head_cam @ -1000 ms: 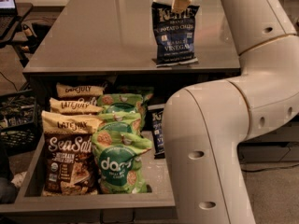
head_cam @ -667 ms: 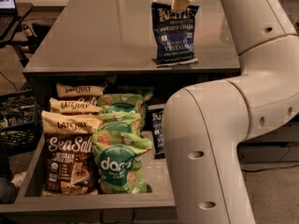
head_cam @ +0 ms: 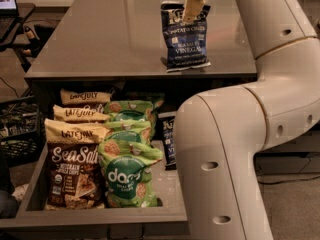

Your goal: Pick blue chip bag from top drawer and place on counter

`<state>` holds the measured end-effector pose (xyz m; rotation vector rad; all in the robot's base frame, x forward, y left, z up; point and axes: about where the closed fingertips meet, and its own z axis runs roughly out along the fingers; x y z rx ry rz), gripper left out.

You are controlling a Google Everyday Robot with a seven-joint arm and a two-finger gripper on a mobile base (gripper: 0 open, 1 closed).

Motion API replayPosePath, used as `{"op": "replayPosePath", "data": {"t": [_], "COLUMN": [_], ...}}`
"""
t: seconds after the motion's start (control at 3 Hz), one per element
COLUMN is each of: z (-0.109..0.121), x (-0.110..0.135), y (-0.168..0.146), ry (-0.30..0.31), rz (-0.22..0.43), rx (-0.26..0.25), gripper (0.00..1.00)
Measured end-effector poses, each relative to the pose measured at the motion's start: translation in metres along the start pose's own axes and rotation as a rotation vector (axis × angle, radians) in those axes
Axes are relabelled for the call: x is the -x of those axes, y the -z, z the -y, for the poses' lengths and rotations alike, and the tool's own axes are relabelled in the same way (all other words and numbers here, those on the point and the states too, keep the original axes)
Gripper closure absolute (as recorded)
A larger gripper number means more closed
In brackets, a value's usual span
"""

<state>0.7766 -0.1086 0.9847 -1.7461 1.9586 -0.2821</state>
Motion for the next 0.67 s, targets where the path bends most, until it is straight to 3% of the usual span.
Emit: {"op": "replayPosePath", "data": {"t": [0.33, 0.67], "z": [0.0, 0.0], "x": [0.0, 0.0], "y": [0.0, 0.0], "ry": [0.0, 0.0], "rz": [0.0, 0.0], "rx": [0.0, 0.0], "gripper": [0.0, 0.0]}}
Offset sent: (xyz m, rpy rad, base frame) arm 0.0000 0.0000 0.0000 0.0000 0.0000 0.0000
